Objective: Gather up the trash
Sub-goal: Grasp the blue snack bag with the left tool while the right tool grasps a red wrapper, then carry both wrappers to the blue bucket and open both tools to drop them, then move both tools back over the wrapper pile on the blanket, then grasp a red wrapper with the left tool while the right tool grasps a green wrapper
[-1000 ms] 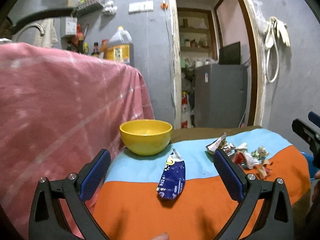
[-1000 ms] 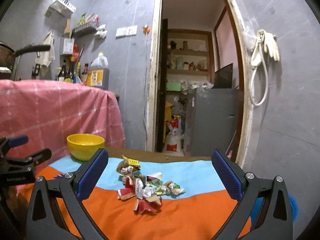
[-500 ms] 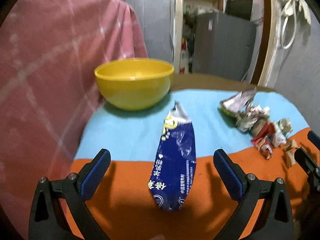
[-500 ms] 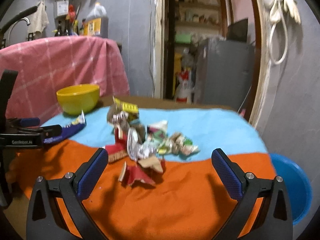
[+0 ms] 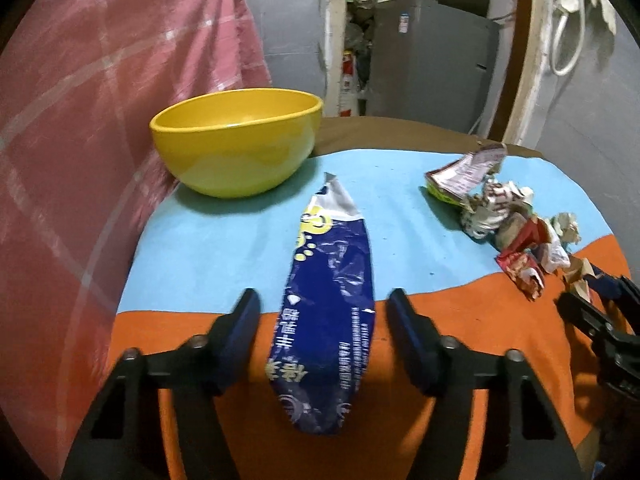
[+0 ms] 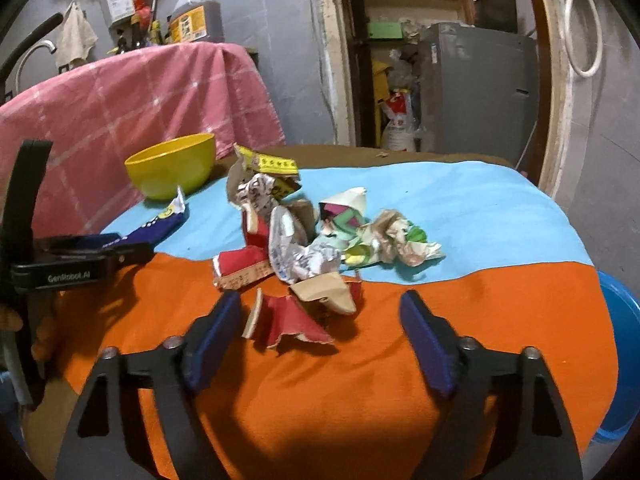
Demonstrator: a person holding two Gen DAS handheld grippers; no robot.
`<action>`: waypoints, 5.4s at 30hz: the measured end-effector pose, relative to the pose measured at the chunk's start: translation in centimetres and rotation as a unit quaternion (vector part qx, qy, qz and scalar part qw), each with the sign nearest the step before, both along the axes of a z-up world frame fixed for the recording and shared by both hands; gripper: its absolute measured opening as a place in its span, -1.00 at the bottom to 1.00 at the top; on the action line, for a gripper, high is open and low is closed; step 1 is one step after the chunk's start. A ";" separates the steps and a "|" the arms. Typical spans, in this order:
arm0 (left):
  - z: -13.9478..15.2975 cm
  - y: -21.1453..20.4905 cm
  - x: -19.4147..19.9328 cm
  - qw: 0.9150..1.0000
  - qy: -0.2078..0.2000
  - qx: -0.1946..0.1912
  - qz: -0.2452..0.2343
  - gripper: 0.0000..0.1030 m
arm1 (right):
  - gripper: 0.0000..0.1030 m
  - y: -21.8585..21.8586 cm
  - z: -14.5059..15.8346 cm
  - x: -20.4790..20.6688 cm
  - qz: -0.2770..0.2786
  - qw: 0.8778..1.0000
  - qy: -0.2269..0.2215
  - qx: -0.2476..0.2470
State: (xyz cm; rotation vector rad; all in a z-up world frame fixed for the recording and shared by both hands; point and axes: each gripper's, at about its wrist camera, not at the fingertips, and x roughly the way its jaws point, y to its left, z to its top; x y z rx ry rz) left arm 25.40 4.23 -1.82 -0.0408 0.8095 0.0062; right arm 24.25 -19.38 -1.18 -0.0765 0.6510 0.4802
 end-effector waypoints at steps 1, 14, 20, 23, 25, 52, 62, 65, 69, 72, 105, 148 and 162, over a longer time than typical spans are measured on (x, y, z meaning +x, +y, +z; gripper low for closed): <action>0.0 -0.2 0.0 1.000 0.001 0.000 -0.005 -0.17 | 0.25 0.2 0.0 0.0 0.006 1.000 0.001 0.000; 1.4 -2.2 -2.9 0.999 -0.037 -0.021 -0.024 -0.25 | -0.57 -0.2 0.1 -0.9 0.022 0.999 0.002 0.025; 3.3 -4.1 -4.5 0.993 -0.102 -0.042 -0.046 -0.25 | -0.59 -1.1 1.4 -2.3 0.021 0.998 -0.038 0.045; 4.6 -5.7 -4.7 0.987 -0.136 -0.061 -0.061 -0.25 | -0.59 -2.3 2.9 -3.3 0.003 0.995 -0.084 0.056; 5.5 -7.0 -4.4 0.982 -0.156 -0.073 -0.075 -0.25 | -0.59 -3.7 4.2 -3.9 -0.017 0.990 -0.121 0.063; 6.0 -32.5 7.4 0.945 -0.041 -0.132 -0.297 -0.25 | -0.53 -27.1 3.0 -3.3 -0.349 0.924 -0.107 0.118; 3.4 -33.7 10.3 0.944 0.035 -0.144 -0.295 -0.17 | -0.25 -29.1 1.2 -1.9 -0.371 0.917 -0.044 0.139; 3.5 -33.6 10.4 0.945 0.031 -0.145 -0.292 -0.09 | -0.07 -29.2 1.5 -1.9 -0.372 0.916 -0.046 0.142; 3.5 -33.1 9.6 0.947 0.024 -0.147 -0.286 -0.07 | -0.01 -29.2 1.9 -1.3 -0.376 0.915 -0.048 0.138; 4.2 -32.2 8.8 0.950 0.006 -0.149 -0.274 0.02 | 0.07 -29.3 2.1 -1.4 -0.381 0.912 -0.057 0.139; 9.1 -11.2 -6.4 0.954 -0.294 -0.061 0.008 0.96 | 1.00 -13.9 9.2 -8.3 -0.187 0.906 -0.357 0.128; 1.2 -7.1 1.0 0.989 -0.022 -0.141 -0.033 0.10 | 0.69 -6.7 3.0 2.7 -0.075 0.994 -0.060 0.046; 1.0 -7.8 2.3 0.986 -0.001 -0.150 -0.069 -0.72 | -0.29 -3.1 1.0 5.0 -0.024 1.000 0.007 -0.019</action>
